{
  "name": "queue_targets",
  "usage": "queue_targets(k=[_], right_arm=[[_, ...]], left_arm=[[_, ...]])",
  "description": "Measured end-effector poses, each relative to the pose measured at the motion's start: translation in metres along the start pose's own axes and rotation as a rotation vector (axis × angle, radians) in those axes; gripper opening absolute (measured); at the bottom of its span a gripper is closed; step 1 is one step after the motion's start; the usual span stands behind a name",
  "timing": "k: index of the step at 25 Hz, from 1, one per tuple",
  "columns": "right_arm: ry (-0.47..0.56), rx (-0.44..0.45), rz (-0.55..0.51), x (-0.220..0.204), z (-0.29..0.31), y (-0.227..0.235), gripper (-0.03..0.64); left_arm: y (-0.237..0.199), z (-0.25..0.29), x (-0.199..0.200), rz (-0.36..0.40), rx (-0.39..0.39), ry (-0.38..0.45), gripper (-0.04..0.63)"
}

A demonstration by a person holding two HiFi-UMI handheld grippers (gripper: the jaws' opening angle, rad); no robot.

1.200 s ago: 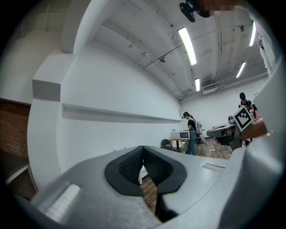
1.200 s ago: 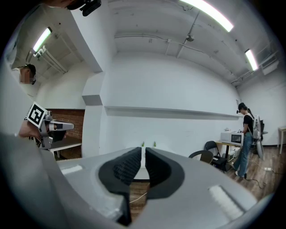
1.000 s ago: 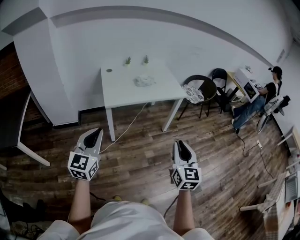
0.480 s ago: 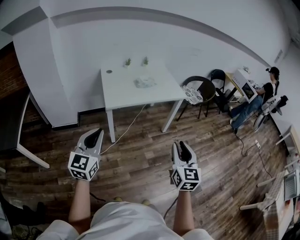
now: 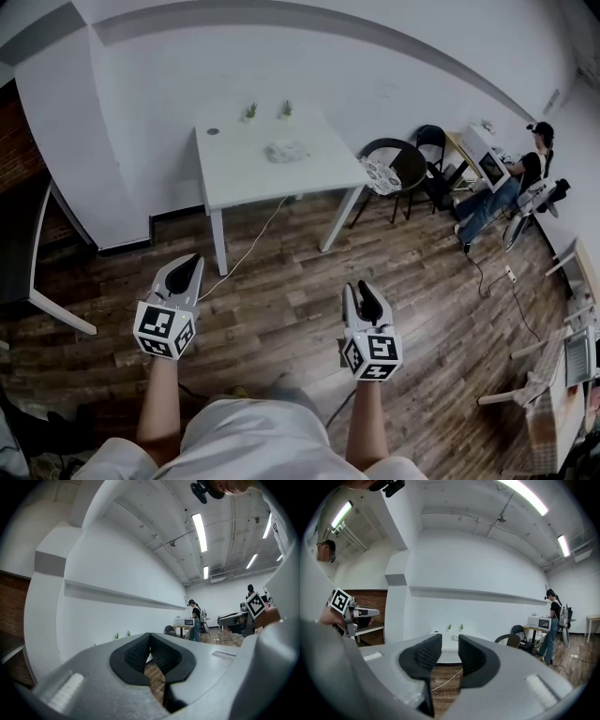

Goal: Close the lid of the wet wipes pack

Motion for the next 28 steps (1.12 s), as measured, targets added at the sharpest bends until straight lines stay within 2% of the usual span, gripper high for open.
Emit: queue_targets(k=[10, 19, 28], right_arm=[[-0.006, -0.004, 0.004, -0.004, 0.049, 0.017, 0.115], [-0.023, 0.004, 0.037, -0.012, 0.137, 0.05, 0.115], [-0.047, 0.022, 0.057, -0.009, 0.23, 0.109, 0.115]], left_arm=[[-0.015, 0.054, -0.007, 0.006, -0.024, -0.014, 0.006], [-0.043, 0.139, -0.015, 0.02, -0.024, -0.05, 0.006], [-0.06, 0.241, -0.014, 0.022, -0.008, -0.078, 0.006]])
Point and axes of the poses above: the fingertips, and each gripper's own axes: z forward along the fingers, y to its right, x out of its top, the point moved 3 cm from there along -z, backward along the fingers, and after that the axes turned 6 degrees about -x, right-handed, at the moved point
